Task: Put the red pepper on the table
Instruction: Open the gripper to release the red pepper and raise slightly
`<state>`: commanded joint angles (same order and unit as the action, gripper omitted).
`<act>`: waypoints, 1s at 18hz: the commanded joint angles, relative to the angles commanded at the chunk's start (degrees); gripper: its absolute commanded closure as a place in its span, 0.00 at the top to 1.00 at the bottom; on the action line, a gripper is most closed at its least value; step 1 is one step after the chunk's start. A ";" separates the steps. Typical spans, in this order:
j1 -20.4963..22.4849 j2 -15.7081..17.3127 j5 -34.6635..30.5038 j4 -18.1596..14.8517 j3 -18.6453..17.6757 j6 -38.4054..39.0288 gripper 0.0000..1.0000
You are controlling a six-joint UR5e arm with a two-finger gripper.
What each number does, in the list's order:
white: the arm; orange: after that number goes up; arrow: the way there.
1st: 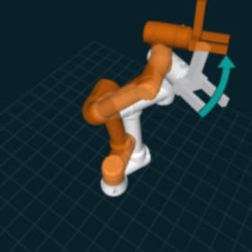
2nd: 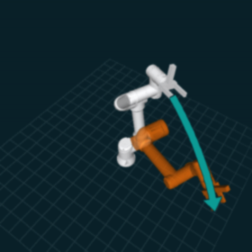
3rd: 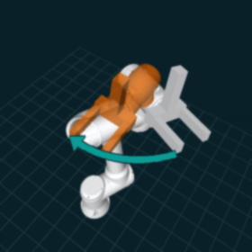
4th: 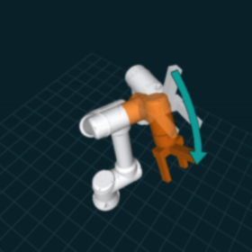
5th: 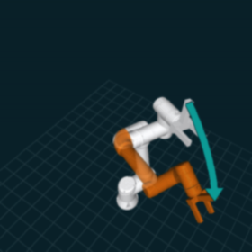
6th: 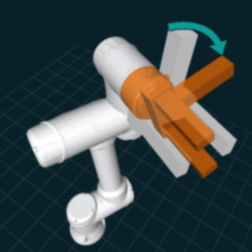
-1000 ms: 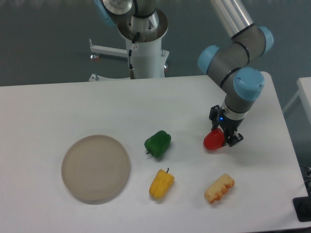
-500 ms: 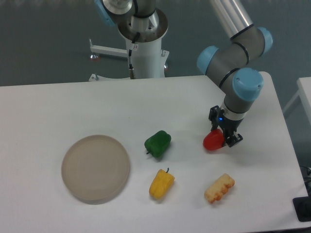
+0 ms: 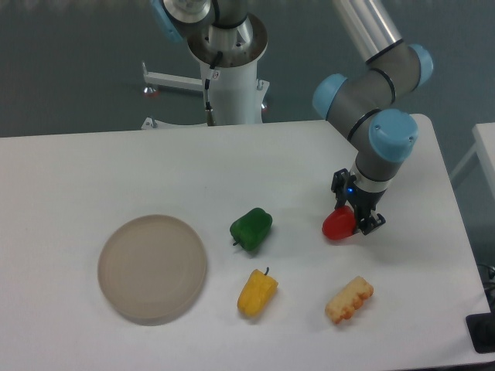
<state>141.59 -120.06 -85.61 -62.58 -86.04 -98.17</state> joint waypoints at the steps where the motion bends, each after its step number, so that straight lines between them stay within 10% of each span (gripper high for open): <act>1: 0.00 0.00 0.00 0.00 0.00 0.00 0.58; 12: 0.26 0.18 0.26 -0.35 1.23 0.44 0.99; 18: 0.96 0.09 -0.97 -1.75 7.20 0.97 1.00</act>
<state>142.55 -119.97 -86.57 -64.33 -78.85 -97.21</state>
